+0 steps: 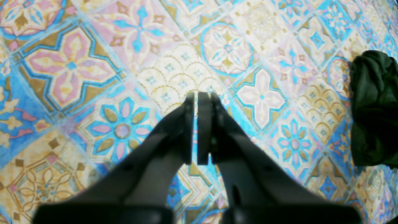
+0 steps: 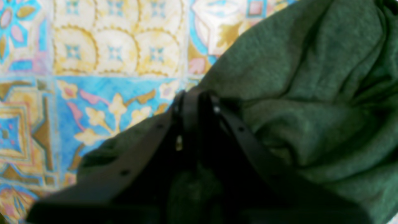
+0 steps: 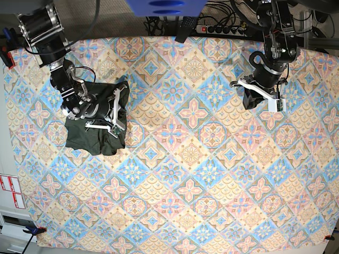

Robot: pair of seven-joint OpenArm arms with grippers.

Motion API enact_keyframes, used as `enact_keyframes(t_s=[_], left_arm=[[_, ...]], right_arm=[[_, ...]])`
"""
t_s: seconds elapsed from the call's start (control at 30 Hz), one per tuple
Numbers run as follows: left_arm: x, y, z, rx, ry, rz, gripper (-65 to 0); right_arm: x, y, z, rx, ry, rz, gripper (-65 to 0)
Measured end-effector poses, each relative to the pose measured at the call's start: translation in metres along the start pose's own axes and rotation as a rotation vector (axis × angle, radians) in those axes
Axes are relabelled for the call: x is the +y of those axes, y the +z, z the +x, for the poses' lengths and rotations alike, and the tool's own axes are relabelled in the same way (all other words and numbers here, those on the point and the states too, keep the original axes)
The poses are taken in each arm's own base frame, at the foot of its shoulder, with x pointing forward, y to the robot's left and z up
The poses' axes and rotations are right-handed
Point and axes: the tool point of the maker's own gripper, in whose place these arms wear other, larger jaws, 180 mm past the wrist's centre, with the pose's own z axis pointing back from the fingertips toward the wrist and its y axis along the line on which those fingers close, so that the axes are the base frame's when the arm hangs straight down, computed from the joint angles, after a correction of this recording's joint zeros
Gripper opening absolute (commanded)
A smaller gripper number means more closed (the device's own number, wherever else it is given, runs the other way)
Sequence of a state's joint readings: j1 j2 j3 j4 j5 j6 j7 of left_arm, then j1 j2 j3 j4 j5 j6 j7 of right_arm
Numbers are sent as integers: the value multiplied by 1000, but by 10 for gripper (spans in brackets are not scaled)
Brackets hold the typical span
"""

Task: Fold the T-shirt properly
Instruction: 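Drag the held bundle with the right gripper toward the table edge, then open the right gripper and lift it off the bundle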

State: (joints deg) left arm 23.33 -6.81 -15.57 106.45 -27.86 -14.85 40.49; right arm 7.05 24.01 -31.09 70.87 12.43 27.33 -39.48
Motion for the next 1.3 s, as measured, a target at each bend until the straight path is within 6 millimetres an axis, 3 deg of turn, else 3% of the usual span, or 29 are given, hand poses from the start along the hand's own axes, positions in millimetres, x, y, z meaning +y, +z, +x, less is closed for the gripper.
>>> enact_keyframes(t_s=[0.3,0.63,0.8,0.93,1.13,1.3], left_arm=[[0,0,0,0,0,0,-650],[0,0,-1,1,1,0,-650],[2,1,-1,6,-10,0,-650],[0,10,-3,7,-22,1,-650],[-2,37,-1,13,-106,-4,-650],[7,59,-17,66,-132,21,-650]], right_arm=[[0,13,-14,68,49,-32,-598],[4,26,3,49,107,-55,-599],[-6,50,21,-44,72,-114,-599],[-11,77,18,-98,25,-170,-599],[-1,117,-6,-123,-25,-228,-599],[17,130,-58,-37,-106,-232,-599]])
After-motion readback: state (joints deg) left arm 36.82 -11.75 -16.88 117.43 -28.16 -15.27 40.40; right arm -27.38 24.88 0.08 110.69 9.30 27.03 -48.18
